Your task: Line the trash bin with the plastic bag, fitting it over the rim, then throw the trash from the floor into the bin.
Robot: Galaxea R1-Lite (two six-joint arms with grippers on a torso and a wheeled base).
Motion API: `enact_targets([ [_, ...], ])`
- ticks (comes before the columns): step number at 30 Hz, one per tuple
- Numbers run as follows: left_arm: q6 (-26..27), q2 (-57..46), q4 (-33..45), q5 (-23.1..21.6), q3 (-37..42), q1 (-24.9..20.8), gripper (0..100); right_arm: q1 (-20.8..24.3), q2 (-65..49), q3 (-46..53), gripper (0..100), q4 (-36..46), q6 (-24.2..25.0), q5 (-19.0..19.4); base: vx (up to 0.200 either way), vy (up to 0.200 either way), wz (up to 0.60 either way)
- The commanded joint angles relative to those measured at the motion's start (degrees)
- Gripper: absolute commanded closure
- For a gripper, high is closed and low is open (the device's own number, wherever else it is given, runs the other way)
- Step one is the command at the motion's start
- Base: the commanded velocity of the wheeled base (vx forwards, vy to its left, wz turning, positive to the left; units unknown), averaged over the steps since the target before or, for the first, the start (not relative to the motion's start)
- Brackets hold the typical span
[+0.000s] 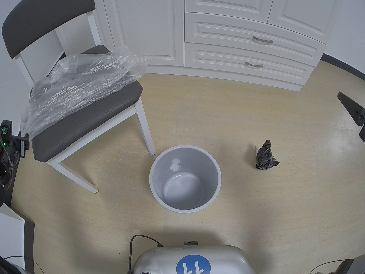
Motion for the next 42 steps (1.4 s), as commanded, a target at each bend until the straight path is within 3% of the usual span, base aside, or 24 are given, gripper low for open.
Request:
enact_targets([
  [1, 0.0, 0.5, 0.0, -0.6, 1.3, -0.1, 0, 0.0, -0.1, 0.0, 0, 0.0, 0.0, 0.0, 0.000, 0.000, 0.00],
  [4, -0.7, 2.4, -0.5, -2.4, 0.9, 0.5, 0, 0.0, -0.3, 0.0, 0, 0.0, 0.0, 0.0, 0.000, 0.000, 0.00],
  [19, -3.0, 7.5, -5.1, -2.4, -2.3, 1.1, 0, -0.1, -0.4, -0.1, 0, 0.0, 0.0, 0.0, 0.000, 0.000, 0.00],
  [32, -3.5, 12.7, -15.9, -2.4, -5.7, 1.1, 0, -0.1, -0.4, -0.1, 0, 0.0, 0.0, 0.0, 0.000, 0.000, 0.00],
  [42, -3.6, 12.7, -16.7, -2.7, -6.1, 1.0, 0, -0.1, -0.4, -0.1, 0, 0.0, 0.1, 0.0, 0.000, 0.000, 0.00],
])
